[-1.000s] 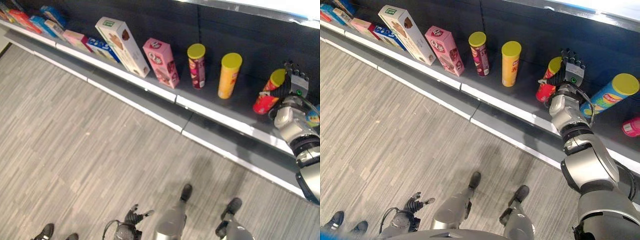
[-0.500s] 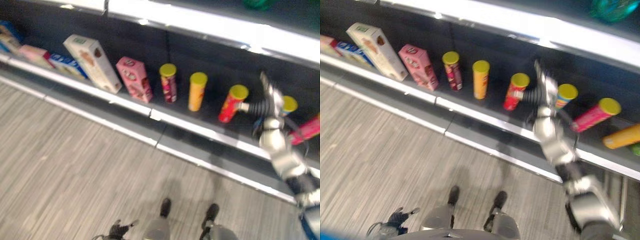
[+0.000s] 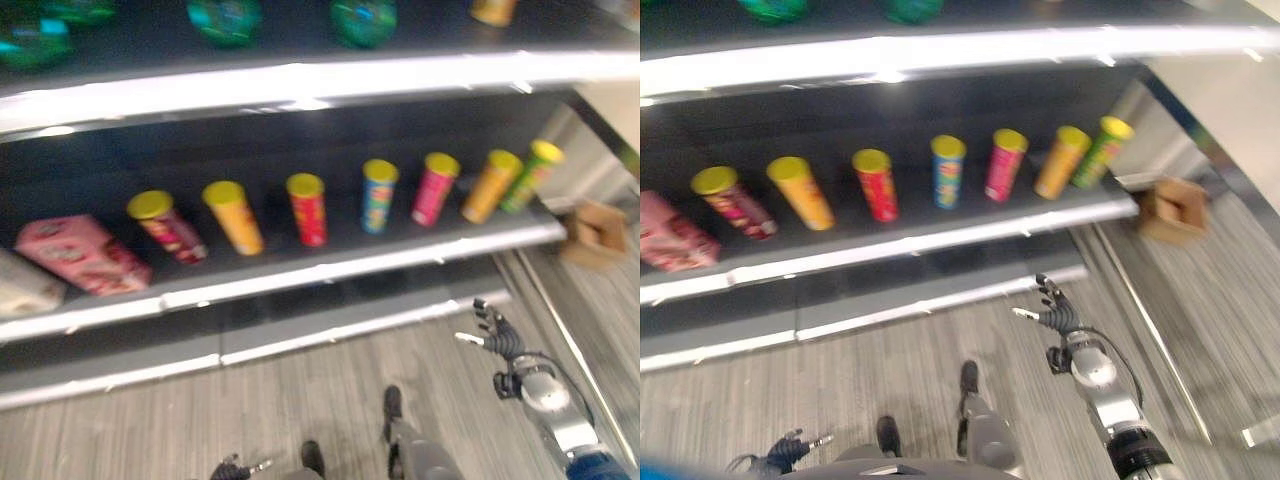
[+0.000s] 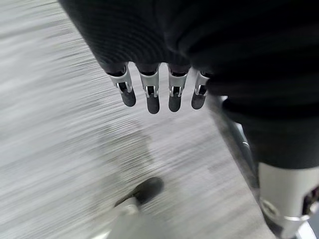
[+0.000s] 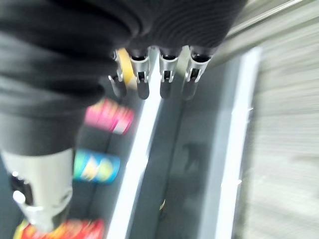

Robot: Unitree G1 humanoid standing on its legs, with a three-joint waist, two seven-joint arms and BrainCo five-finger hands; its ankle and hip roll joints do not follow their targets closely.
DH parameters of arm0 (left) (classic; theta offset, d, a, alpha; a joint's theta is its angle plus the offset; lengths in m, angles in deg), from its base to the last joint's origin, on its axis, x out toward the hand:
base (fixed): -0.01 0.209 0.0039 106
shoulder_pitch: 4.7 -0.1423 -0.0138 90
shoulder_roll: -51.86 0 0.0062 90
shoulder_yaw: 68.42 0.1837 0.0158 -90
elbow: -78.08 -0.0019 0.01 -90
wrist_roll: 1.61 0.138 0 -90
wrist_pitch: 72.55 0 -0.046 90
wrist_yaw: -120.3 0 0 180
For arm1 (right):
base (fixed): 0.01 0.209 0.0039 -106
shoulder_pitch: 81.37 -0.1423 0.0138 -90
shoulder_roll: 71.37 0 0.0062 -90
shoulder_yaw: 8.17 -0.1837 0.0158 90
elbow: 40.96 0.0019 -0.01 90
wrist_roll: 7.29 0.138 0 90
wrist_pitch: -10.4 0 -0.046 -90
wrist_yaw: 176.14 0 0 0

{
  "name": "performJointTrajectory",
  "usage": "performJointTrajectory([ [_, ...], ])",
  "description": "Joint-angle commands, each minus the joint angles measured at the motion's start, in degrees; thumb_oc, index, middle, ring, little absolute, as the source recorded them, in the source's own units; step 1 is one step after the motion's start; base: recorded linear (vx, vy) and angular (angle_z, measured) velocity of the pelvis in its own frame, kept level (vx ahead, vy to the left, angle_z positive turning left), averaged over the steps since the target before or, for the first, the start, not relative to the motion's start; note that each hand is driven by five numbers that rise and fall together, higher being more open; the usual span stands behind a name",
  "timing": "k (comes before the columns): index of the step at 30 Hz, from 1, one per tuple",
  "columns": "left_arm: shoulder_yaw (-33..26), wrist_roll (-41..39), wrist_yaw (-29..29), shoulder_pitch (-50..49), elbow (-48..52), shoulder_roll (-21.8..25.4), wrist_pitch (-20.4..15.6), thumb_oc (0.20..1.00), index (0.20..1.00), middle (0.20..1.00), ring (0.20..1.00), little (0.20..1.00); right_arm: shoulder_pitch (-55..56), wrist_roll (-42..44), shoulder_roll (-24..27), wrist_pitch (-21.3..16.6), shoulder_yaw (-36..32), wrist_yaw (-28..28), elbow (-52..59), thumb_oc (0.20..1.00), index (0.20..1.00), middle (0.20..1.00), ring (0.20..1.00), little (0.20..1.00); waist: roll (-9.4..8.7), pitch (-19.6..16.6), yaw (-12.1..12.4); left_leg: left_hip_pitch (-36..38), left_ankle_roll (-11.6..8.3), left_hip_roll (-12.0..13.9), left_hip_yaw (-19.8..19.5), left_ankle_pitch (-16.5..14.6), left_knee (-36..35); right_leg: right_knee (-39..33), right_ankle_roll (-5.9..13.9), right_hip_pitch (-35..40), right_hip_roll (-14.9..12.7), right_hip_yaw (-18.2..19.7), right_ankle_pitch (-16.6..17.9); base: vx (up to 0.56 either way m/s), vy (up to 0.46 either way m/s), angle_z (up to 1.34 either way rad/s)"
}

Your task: Put the goods on the table back onto the shelves and tidy them up.

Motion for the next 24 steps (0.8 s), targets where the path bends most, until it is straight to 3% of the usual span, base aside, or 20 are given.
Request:
performJointTrajectory([
  [1,0.6,0.2,0.1,-1.7,-0.3,3.0,0.3,1.0,1.0,1.0,1.0,1.0,-4.2,0.3,3.2,-2.8,-5.4,-1.9,4.9,1.0,1.0,1.0,1.0,1.0,-0.64,-0.1,2.7,-0.5,-2.8,1.5,-3.8,-2.4,0.6,7.6,2.52,2.4,-9.6,0.7,-7.7,-0.05,-0.284,-1.24],
  [2,-0.7,-0.6,0.1,-2.1,0.3,3.5,0.3,1.0,1.0,1.0,1.0,1.0,-3.4,-0.4,4.8,-2.7,-7.4,-1.8,7.4,1.0,1.0,1.0,1.0,1.0,-1.35,-1.4,3.3,-1.3,-3.92,3.2,-1.2,-2.4,1.8,4.9,4.5,4.3,-14.7,-1.4,-1.9,-0.02,-0.319,-1.14],
  [3,-1.4,-1.1,0.2,-2.2,0.9,3.7,0.4,1.0,1.0,1.0,1.0,1.0,-3.1,-0.7,5.7,-2.6,-8.3,-1.7,8.8,1.0,1.0,1.0,1.0,1.0,-1.68,-2.1,3.5,-1.6,-4.47,4.1,-0.4,-2.3,2.2,3.8,4.98,4.8,-16.5,-2.5,0.3,-0.02,-0.321,-0.97],
  [4,-1.3,-1.1,0.2,-2.2,1.0,3.7,0.4,1.0,1.0,1.0,1.0,1.0,-2.9,-0.7,5.7,-2.5,-8.4,-1.6,9.0,1.0,1.0,1.0,1.0,1.0,-1.66,-2.1,3.6,-1.7,-4.47,4.1,-0.3,-2.3,2.3,3.6,4.99,4.8,-16.5,-2.5,0.5,-0.01,-0.259,-0.99],
  [6,-3.6,-2.4,0.2,-2.8,2.5,4.9,0.2,1.0,1.0,1.0,1.0,1.0,-2.0,-0.9,9.9,-2.8,-11.6,-1.2,13.9,1.0,1.0,1.0,1.0,1.0,-3.31,-3.4,4.1,-1.7,-7.19,8.1,2.9,-1.2,3.2,-0.2,6.22,5.8,-18.5,-5.7,4.5,0.02,-0.484,-0.92],
  [7,-3.6,-2.4,0.2,-2.8,2.5,4.9,0.2,1.0,1.0,1.0,1.0,1.0,-1.7,-0.9,9.9,-2.6,-11.8,-1.1,14.1,1.0,1.0,1.0,1.0,1.0,-3.24,-3.4,4.3,-1.6,-7.28,8.2,3.0,-1.1,3.2,-0.2,6.19,5.8,-18.4,-5.6,4.5,0.09,-0.658,-0.94],
  [8,-4.4,-3.5,0.1,-2.9,3.2,5.6,-0.2,1.0,1.0,1.0,1.0,1.0,-1.4,0.7,11.7,-3.1,-14.5,-1.1,17.4,1.0,1.0,1.0,1.0,1.0,-4.33,-3.9,4.1,-0.9,-9.43,11.2,4.9,0.0,4.1,-0.7,6.32,5.2,-16.3,-5.2,3.1,0.11,-0.688,-1.46],
  [9,-5.3,-4.7,0.2,-3.0,3.7,5.8,-0.7,1.0,1.0,1.0,1.0,1.0,-1.4,2.9,13.6,-4.0,-17.2,-0.9,19.3,1.0,1.0,1.0,1.0,1.0,-4.99,-4.3,3.9,0.3,-11.51,14.6,5.6,0.9,4.5,-1.7,6.27,5.5,-13.4,-6.2,-2.3,0.15,-0.886,-1.53],
  [10,-5.8,-5.7,0.2,-3.0,3.9,5.7,-0.7,1.0,1.0,1.0,1.0,1.0,-0.9,3.6,14.3,-4.5,-18.7,-1.6,20.3,1.0,1.0,1.0,1.0,1.0,-4.64,-4.2,3.6,0.1,-12.65,16.9,5.7,3.0,5.4,-1.7,5.62,5.7,-11.2,-6.0,-4.6,0.1,-0.572,-1.07],
  [11,-5.7,-5.7,0.2,-3.0,3.9,5.6,-0.7,1.0,1.0,1.0,1.0,1.0,-0.8,3.6,14.3,-4.5,-18.9,-1.6,20.4,1.0,1.0,1.0,1.0,1.0,-4.36,-4.2,3.6,0.1,-12.88,17.3,5.6,3.1,5.5,-1.6,5.53,5.8,-10.9,-6.1,-4.8,0.08,-0.509,-0.5],
  [12,-6.4,-8.9,0.1,-2.7,4.4,4.6,-0.6,1.0,1.0,1.0,1.0,1.0,-1.6,5.0,15.0,-5.6,-21.0,-4.0,20.6,1.0,1.0,1.0,1.0,1.0,-2.97,-3.8,3.0,-1.1,-14.09,21.6,5.2,10.2,9.9,-2.6,3.12,6.7,-5.9,-6.3,-8.3,0.04,-0.311,-0.27],
  [13,-6.4,-8.9,0.1,-2.7,4.4,4.6,-0.6,1.0,1.0,1.0,1.0,1.0,-1.6,5.0,15.0,-5.6,-21.0,-4.0,20.6,1.0,1.0,1.0,1.0,1.0,-2.87,-3.8,2.9,-1.2,-14.11,21.7,5.1,10.2,9.9,-2.6,3.07,6.8,-5.8,-6.3,-8.3,0.09,-0.441,-0.25],
  [15,-6.7,-9.1,0.4,-2.4,4.4,3.6,-0.7,1.0,1.0,1.0,1.0,1.0,-2.8,3.0,16.1,-5.9,-22.5,-6.1,20.8,1.0,1.0,1.0,1.0,1.0,-2.32,-3.2,2.7,-1.8,-13.63,23.3,3.7,13.3,14.6,-5.4,0.66,8.9,-1.8,-5.8,-10.2,0.12,-0.383,-0.4],
  [16,-6.4,-9.2,0.3,-2.3,4.4,3.2,-0.8,1.0,1.0,1.0,1.0,1.0,-4.1,1.9,16.6,-5.9,-22.2,-7.2,20.5,1.0,1.0,1.0,1.0,1.0,-2.64,-2.5,3.1,-3.7,-12.31,21.7,0.0,12.2,19.0,-6.8,-0.29,9.6,-0.5,-4.4,-10.8,0.17,-0.558,-0.62],
  [17,-6.1,-9.7,-0.1,-2.7,4.1,2.4,-1.6,1.0,1.0,1.0,1.0,1.0,-6.2,0.2,17.5,-6.0,-20.9,-8.1,20.2,1.0,1.0,1.0,1.0,1.0,-4.4,-1.3,4.7,-8.6,-8.32,13.1,-8.8,2.9,21.6,-7.7,-1.55,10.1,0.8,-1.1,-11.4,0.16,-0.478,-0.7],
  [18,-5.9,-9.6,0.1,-3.0,3.9,2.1,-1.8,1.0,1.0,1.0,1.0,1.0,-7.4,-1.4,18.1,-5.7,-20.3,-8.6,19.2,1.0,1.0,1.0,1.0,1.0,-5.06,-0.9,5.5,-10.4,-6.82,8.5,-11.8,-1.6,21.4,-7.8,-1.63,10.4,1.4,0.5,-11.7,0.07,-0.323,-0.57],
  [19,-6.1,-9.6,0.1,-2.9,3.9,2.0,-1.9,1.0,1.0,1.0,1.0,1.0,-7.7,-1.5,18.1,-5.7,-20.1,-8.7,19.0,1.0,1.0,1.0,1.0,1.0,-5.49,-0.8,5.2,-11.2,-5.9,7.9,-11.3,-0.9,21.7,-7.7,-1.74,9.8,0.6,-0.1,-11.0,0.13,-0.177,-1.24],
  [20,-4.7,-8.4,0.4,-3.1,2.9,1.5,-2.0,1.0,1.0,1.0,1.0,1.0,-9.4,-2.1,19.0,-5.8,-19.6,-9.2,17.3,1.0,1.0,1.0,1.0,1.0,-5.04,-0.5,6.5,-14.3,-4.34,1.4,-13.7,-2.1,18.2,-8.0,-1.75,10.4,2.3,1.9,-11.4,0.13,-0.096,-1.03],
  [21,-4.0,-8.1,0.6,-3.1,2.7,1.3,-1.9,1.0,1.0,1.0,1.0,1.0,-10.1,-1.9,19.2,-5.7,-19.1,-9.5,16.5,1.0,1.0,1.0,1.0,1.0,-4.47,-0.5,7.0,-15.9,-4.11,-0.5,-13.3,-0.4,16.3,-8.0,-1.82,10.6,3.2,2.3,-11.6,0.25,-0.145,-0.94],
  [24,-3.3,-7.6,1.1,-3.3,3.3,1.3,-1.9,1.0,1.0,1.0,1.0,1.0,-12.2,-1.6,20.4,-5.7,-18.0,-10.9,13.8,1.0,1.0,1.0,1.0,1.0,-2.47,-0.7,8.4,-20.3,-4.95,-3.0,-7.6,6.3,7.1,-8.0,-1.99,11.9,6.5,3.0,-13.1,0.23,-0.071,-0.19],
])
